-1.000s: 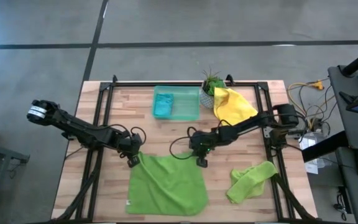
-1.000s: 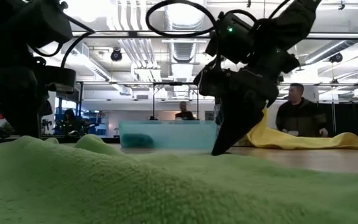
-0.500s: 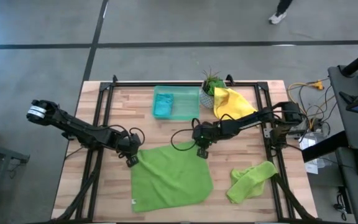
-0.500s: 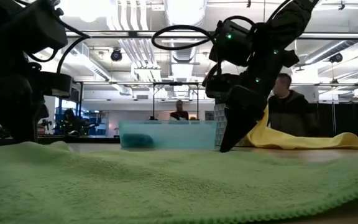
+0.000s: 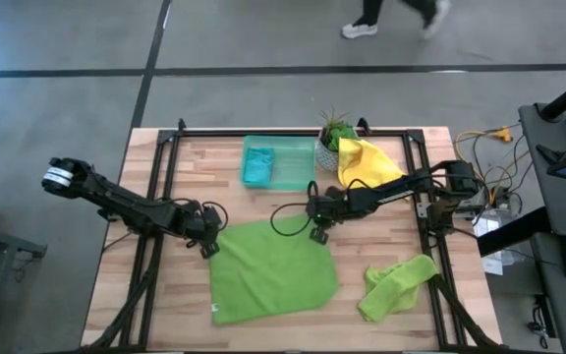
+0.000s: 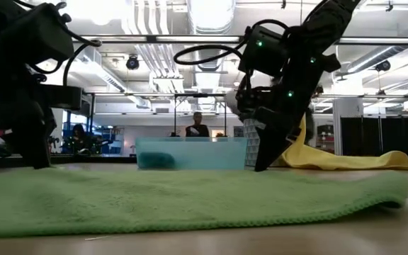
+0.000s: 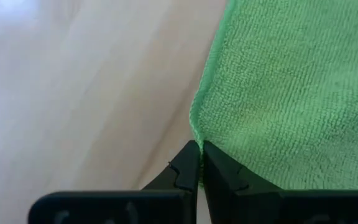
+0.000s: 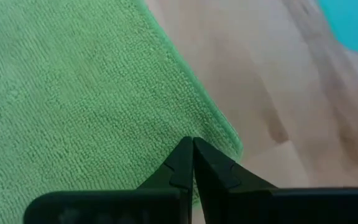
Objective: Fold microfiber towels
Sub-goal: Fold the green microfiber towel
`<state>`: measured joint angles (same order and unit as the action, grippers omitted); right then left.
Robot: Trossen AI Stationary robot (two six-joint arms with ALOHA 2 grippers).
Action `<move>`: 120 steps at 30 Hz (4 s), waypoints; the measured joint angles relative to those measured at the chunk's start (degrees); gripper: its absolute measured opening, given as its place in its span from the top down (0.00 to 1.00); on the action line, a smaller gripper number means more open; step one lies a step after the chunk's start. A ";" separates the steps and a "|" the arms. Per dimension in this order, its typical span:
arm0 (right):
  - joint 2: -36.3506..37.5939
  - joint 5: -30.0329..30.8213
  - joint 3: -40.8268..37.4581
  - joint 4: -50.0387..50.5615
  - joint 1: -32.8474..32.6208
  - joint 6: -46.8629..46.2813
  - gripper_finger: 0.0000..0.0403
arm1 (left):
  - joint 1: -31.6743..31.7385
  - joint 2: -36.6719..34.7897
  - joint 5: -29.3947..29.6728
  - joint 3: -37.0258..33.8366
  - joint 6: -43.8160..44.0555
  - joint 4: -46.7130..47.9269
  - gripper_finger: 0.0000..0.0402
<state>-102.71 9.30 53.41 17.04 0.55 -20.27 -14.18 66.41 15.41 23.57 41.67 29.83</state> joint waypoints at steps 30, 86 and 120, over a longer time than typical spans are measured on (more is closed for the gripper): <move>16.99 -2.65 2.19 7.18 -2.26 -2.37 0.98 | 0.47 -15.02 1.91 0.02 3.32 7.88 0.39; 32.93 2.81 -13.70 9.61 -31.18 -25.12 0.98 | 0.73 -16.94 -2.84 0.50 17.82 0.09 0.39; 44.63 3.85 -23.11 9.72 -31.18 -26.97 0.98 | 9.80 -10.11 -11.34 2.45 46.96 11.95 0.06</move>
<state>-58.08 13.15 30.30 26.76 -30.63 -47.24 -4.39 56.30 4.07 26.02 88.63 41.78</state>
